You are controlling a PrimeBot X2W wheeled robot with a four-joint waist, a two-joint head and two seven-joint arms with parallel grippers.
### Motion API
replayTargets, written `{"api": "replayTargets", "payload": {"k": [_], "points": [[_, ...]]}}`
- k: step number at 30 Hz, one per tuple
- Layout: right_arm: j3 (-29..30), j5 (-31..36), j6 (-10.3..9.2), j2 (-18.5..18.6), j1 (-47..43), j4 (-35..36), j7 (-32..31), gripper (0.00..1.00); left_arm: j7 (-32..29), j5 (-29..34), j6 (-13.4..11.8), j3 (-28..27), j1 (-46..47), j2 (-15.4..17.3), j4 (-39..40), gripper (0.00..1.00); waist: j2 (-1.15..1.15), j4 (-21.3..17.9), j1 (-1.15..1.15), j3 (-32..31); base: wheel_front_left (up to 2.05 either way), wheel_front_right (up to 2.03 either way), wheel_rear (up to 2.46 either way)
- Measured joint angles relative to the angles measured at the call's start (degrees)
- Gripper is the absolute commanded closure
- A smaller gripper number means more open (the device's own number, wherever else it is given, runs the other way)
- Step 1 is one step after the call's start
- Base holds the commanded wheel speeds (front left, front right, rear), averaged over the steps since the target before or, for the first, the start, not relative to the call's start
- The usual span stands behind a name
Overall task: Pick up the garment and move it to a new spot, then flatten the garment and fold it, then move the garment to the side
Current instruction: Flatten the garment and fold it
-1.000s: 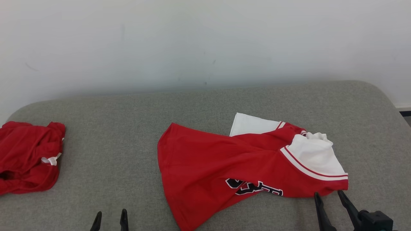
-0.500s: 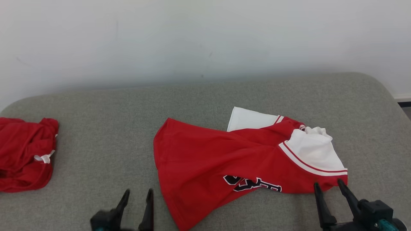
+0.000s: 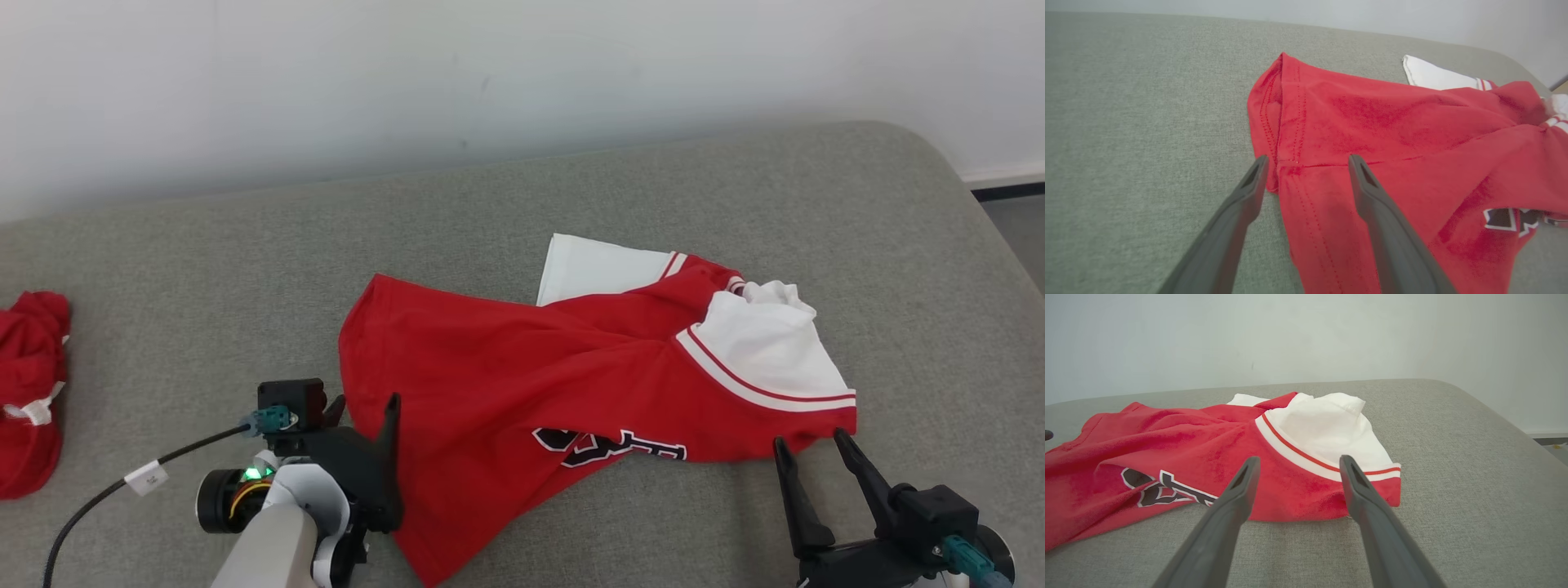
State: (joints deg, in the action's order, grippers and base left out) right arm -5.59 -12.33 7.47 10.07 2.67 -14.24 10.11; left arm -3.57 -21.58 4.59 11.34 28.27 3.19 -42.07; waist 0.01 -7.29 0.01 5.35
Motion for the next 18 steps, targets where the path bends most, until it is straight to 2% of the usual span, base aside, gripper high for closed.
{"api": "replayTargets", "payload": {"k": [7, 18], "points": [[-0.1, -0.4, 0.00, 0.1, 0.8, -0.7, 0.6, 0.00, -2.3, -0.7, -1.6, -0.8, 2.6, 0.9, -3.2, 0.00, 0.00, -2.0, 0.00, 1.6, 0.00, 0.00, 0.00], [-0.4, -0.3, 0.00, -0.4, 0.9, -1.3, 0.9, 0.00, -3.3, -3.0, -0.5, -0.4, 3.9, 0.7, -5.8, 0.00, 0.00, -2.3, -0.01, 1.6, 0.00, 0.00, 0.00]]}}
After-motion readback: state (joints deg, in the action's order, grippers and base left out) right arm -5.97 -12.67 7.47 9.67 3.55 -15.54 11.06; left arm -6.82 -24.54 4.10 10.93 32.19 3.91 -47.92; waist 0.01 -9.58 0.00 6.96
